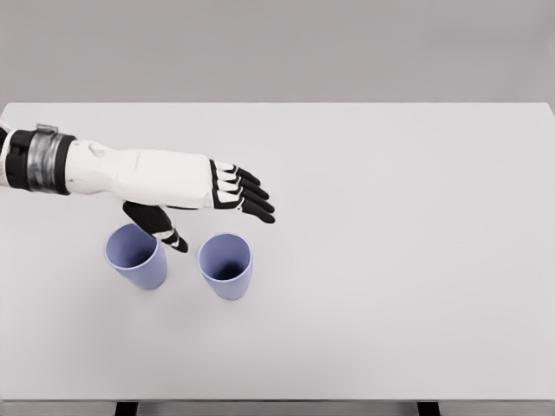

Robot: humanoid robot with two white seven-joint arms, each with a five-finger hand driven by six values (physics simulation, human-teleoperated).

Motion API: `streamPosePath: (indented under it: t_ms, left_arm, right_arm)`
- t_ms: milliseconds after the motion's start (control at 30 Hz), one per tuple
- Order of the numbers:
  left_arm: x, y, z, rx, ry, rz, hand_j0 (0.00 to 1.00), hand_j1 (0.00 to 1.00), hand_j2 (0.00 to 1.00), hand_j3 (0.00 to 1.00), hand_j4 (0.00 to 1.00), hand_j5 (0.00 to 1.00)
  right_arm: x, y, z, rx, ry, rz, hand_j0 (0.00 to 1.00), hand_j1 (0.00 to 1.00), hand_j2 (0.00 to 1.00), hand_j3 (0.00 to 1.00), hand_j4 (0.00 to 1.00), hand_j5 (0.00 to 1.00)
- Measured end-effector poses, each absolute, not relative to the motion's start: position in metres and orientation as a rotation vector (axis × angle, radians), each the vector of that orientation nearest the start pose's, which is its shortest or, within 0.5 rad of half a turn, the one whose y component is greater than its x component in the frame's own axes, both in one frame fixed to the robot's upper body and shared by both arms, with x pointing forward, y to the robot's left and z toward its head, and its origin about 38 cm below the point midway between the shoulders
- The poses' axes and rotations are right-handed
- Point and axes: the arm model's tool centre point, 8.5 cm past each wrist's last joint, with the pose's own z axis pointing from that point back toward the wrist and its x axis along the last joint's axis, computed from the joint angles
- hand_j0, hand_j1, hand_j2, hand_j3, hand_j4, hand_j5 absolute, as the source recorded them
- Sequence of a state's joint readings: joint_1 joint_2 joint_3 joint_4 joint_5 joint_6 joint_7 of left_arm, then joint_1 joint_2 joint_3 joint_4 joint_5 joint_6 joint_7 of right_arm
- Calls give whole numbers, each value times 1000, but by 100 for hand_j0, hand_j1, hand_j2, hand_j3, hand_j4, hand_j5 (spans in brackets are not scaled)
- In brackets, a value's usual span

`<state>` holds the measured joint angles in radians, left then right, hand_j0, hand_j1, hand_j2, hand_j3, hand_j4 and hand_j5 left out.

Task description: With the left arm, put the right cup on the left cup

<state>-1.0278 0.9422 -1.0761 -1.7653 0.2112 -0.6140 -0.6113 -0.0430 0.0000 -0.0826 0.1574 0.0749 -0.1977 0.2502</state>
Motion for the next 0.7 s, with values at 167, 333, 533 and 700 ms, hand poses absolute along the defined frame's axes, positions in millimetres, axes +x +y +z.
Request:
streamPosePath:
  t_ms: [167,333,533,700]
  left_arm:
    - [371,207,296,307,2068,2778,100,100,100,100,100,100]
    - [367,209,280,346,2063,2806,100,100,100,100,100,100]
    - [367,211,275,303,2036,2826,100,100,100,100,100,100]
    - [364,210,264,341,2042,2833,100,100,100,100,100,100]
  right_arm:
    - [-10,-246,-256,174,-75,2,100,100,100,100,100,100]
    - [-12,-245,-256,175,-71,2,100,100,100,100,100,100]
    - [-12,-246,-256,175,-70,3,100,100,100,100,100,100]
    - [-12,-246,-256,175,-70,3,100,100,100,100,100,100]
